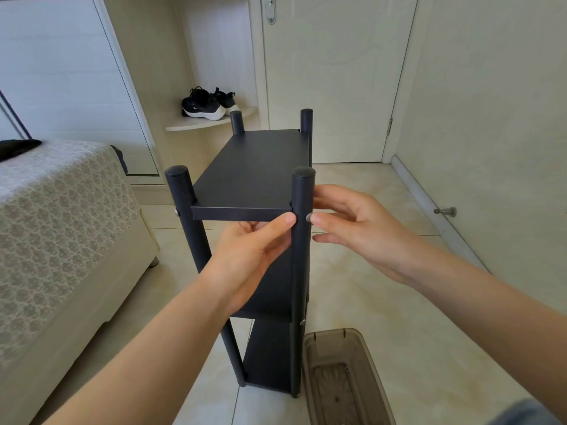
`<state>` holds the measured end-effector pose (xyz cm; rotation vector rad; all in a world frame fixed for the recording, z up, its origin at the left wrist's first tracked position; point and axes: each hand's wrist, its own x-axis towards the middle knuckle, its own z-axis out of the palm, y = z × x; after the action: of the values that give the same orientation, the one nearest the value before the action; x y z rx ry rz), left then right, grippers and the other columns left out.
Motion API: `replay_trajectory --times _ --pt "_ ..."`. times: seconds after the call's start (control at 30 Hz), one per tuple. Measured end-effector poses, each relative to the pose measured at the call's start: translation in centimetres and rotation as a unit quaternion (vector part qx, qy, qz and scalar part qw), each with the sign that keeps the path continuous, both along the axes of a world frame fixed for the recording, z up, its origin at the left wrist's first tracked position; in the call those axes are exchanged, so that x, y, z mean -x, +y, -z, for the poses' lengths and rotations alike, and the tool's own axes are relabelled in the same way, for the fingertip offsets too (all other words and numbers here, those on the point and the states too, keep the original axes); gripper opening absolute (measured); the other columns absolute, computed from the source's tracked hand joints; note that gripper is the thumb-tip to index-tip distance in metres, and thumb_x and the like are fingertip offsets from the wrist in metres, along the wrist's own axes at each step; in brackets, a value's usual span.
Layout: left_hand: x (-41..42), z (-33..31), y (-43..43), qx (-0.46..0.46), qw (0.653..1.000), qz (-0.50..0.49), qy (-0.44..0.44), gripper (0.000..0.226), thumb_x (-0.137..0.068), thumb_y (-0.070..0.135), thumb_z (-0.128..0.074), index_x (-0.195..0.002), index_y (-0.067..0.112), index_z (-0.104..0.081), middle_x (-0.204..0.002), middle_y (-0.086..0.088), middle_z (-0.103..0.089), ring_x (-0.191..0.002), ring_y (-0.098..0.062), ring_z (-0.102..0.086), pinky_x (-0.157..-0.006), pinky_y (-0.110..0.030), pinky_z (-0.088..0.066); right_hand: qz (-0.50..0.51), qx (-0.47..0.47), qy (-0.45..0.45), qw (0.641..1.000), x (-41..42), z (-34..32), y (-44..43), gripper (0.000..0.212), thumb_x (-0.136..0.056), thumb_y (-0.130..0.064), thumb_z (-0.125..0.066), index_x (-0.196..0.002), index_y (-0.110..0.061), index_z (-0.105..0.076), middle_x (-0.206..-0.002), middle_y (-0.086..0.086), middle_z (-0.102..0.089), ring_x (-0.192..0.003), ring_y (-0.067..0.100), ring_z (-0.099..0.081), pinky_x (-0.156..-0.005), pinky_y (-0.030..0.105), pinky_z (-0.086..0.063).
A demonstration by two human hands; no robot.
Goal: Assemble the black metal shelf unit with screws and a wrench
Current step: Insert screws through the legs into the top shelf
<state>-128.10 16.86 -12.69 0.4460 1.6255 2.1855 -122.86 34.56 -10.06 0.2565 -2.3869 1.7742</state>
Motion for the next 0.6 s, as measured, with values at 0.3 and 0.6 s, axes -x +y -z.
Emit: replay_trajectory --times 0.3,0.6 --pt "-1.8 -2.3 -0.9 0.34 0.709 -0.293 0.544 0.041 -0.085 0.057 -0.064 -0.096 0.02 -0.076 -0.084 0.01 -0.067 -0.087 -0.016 -0.058 -0.07 -0.038 -0.051 -0.007 0.08 -0.052 0.995 1.0 0.1 1.0 0.034 -0.084 -0.018 -0.071 -0.112 -0.037 -0.072 -0.117 -0.007 -0.071 -0.112 0.012 -0.065 -0.095 0.037 -0.051" --pt "0.0 -2.8 0.2 0.36 0.746 -0.201 0.523 0.053 -0.08 0.058 -0.059 -0.104 0.013 -0.073 -0.108 0.004 -0.065 -0.111 -0.011 -0.043 -0.096 -0.035 -0.041 -0.056 0.146 -0.143 0.977 1.5 -1.1 1.3 0.031 -0.088 -0.012 -0.063 -0.117 -0.021 -0.07 -0.114 0.001 -0.071 -0.102 0.016 -0.068 -0.093 0.038 -0.049"
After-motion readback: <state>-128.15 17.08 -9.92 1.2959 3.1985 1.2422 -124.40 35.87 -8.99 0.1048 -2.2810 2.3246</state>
